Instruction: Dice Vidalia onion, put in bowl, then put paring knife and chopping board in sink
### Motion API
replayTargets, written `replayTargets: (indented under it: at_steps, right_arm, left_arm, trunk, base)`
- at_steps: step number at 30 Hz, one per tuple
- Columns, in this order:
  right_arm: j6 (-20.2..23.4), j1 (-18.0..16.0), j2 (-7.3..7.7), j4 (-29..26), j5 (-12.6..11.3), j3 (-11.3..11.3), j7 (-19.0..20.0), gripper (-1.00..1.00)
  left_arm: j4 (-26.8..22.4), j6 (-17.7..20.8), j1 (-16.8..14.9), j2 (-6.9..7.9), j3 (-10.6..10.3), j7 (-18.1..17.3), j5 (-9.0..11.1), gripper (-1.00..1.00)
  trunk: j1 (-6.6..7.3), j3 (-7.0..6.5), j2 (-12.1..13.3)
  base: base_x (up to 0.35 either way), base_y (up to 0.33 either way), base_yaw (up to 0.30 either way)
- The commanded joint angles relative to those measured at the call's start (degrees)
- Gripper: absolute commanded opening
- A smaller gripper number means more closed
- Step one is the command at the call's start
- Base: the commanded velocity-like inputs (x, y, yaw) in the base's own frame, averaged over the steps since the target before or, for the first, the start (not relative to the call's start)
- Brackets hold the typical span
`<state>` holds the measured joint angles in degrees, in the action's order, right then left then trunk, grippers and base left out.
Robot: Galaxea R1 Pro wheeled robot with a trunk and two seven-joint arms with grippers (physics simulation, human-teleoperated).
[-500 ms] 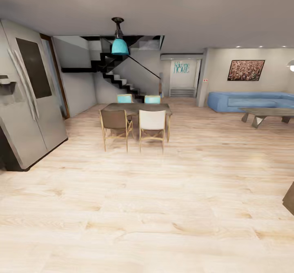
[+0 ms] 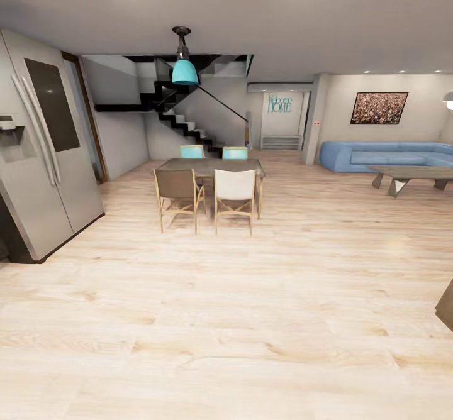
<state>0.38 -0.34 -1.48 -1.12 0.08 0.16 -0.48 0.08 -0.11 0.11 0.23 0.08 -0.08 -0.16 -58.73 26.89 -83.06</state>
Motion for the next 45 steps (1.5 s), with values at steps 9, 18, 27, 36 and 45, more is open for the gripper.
replayTargets:
  at_steps: [9,18,27,36,45]
  right_arm:
    - [-0.7,0.0,-0.01,-0.1,0.0,-0.1,0.0,1.0]
    - [-3.6,0.0,-0.01,-0.8,0.0,-0.2,0.0,1.0]
    - [-15.6,0.0,-0.01,-0.8,0.0,-0.2,0.0,1.0]
    - [-15.8,0.0,-0.01,-0.8,0.0,-0.2,0.0,1.0]
    - [-15.8,0.0,-0.01,-0.8,0.0,-0.2,0.0,1.0]
  left_arm:
    - [0.0,-0.1,0.0,0.03,0.0,0.0,0.0,1.0]
    - [0.0,-0.1,0.0,0.03,0.0,0.0,0.0,1.0]
    - [0.0,-0.1,0.0,0.03,0.0,0.0,0.0,1.0]
    - [0.0,-0.1,0.0,0.03,0.0,0.0,0.0,1.0]
    - [0.0,-0.1,0.0,0.03,0.0,0.0,0.0,1.0]
  trunk:
    - [0.0,0.04,0.0]
    - [0.0,0.04,0.0]
    - [0.0,0.04,0.0]
    - [0.0,0.04,0.0]
    - [0.0,0.04,0.0]
  base:
    - [0.0,0.0,0.0]
    - [0.0,0.0,0.0]
    - [0.0,0.0,0.0]
    - [0.0,0.0,0.0]
    - [0.0,0.0,0.0]
